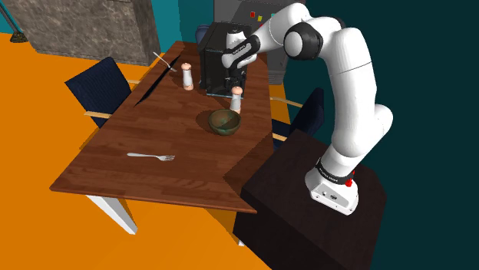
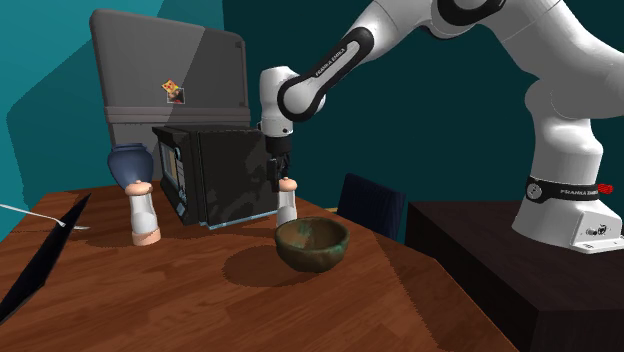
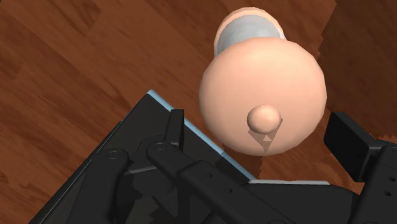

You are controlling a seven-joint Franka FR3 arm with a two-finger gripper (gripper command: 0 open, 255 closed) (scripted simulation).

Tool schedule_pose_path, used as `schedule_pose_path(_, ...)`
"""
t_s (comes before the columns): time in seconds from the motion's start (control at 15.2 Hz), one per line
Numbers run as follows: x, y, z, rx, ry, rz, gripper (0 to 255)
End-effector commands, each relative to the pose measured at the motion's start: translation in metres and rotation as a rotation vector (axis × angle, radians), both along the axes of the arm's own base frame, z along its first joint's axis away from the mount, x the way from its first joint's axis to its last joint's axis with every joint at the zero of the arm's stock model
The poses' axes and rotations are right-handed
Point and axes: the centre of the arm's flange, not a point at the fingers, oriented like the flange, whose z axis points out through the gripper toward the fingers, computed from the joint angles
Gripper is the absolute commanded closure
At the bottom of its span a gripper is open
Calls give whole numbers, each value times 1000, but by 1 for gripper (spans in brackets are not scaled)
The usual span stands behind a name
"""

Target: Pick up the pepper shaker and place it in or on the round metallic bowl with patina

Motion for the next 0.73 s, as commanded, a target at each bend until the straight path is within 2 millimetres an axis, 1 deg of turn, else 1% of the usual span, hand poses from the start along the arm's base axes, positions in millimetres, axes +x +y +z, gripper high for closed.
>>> schedule_pose_path(0.0,0,0,0,0,0,0,0)
schedule_pose_path(0.07,0,0,0,0,0,0,0)
schedule_pose_path(0.13,0,0,0,0,0,0,255)
schedule_pose_path(0.66,0,0,0,0,0,0,255)
